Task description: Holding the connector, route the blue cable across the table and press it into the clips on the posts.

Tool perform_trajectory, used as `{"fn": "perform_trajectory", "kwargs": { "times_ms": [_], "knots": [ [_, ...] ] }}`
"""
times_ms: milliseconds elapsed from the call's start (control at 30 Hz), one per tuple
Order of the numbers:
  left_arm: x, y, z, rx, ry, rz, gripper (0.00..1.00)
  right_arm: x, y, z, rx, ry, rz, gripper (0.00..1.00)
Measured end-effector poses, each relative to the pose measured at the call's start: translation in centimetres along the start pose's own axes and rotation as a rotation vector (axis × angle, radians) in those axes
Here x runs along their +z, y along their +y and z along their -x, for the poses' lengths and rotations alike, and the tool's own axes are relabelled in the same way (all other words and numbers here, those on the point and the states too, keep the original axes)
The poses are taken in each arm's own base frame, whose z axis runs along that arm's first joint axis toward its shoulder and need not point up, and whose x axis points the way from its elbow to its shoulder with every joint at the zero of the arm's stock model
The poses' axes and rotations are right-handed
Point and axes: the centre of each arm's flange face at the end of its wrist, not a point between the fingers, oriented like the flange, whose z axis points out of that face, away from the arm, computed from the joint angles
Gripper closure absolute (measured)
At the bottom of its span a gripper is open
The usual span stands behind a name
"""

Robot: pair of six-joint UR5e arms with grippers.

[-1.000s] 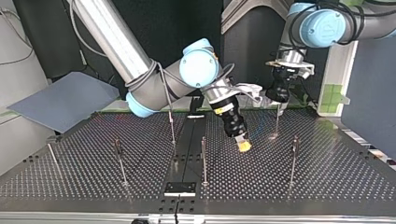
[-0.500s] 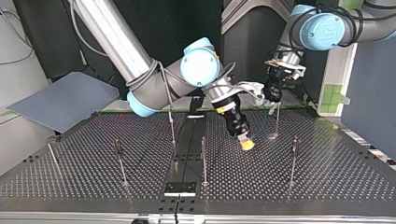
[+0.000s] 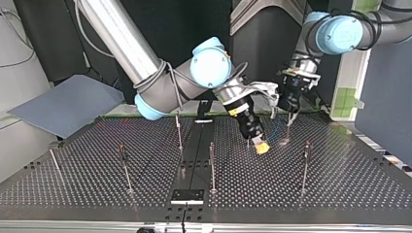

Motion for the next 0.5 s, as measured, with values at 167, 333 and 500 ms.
{"fn": "perform_trajectory", "kwargs": {
  "times_ms": [167, 333, 500],
  "knots": [
    [0.4, 1.0, 0.2, -0.038, -0.025, 0.019, 0.00, 0.0, -0.1, 0.0, 0.003, 0.000, -0.005, 1.00],
    [0.6, 1.9, 0.2, -0.063, -0.042, 0.044, 0.16, 0.0, -0.3, 0.0, 0.010, -0.002, -0.020, 1.00],
    [0.7, 2.0, 0.3, -0.034, -0.050, 0.049, 0.54, 0.0, -0.4, 0.0, 0.012, -0.003, -0.029, 1.00]
  ]
}}
